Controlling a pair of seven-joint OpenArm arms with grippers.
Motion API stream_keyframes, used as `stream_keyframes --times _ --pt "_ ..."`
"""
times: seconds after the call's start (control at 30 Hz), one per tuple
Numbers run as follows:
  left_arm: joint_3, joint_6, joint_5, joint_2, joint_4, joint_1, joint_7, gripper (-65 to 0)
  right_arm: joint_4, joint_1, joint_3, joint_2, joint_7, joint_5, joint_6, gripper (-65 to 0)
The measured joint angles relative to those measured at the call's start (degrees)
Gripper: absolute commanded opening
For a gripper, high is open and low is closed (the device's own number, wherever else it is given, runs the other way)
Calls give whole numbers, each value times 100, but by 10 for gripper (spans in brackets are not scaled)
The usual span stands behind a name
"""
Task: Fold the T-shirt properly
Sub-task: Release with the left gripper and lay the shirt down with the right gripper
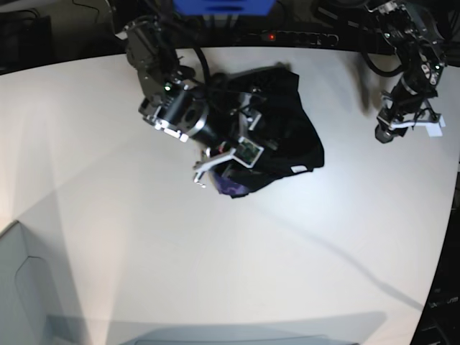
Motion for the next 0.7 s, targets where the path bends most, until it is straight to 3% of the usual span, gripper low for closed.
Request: stream_keyframes --times 0.3,0.53,0.6,0.7 --pt "-11 0 -2 -2 -2 -125 17 -370 -177 -142 55 50 46 33 0 -317" --pt "-9 0 0 -2 -2 -133 22 -370 -782 210 -221 28 44 33 0 -327" --pt "-7 0 -2 0 -2 -136 22 -370 -782 203 -221 24 28 33 0 -362" --pt "-7 0 0 0 -2 -131 22 -370 -791 223 -289 33 26 11 -2 -480"
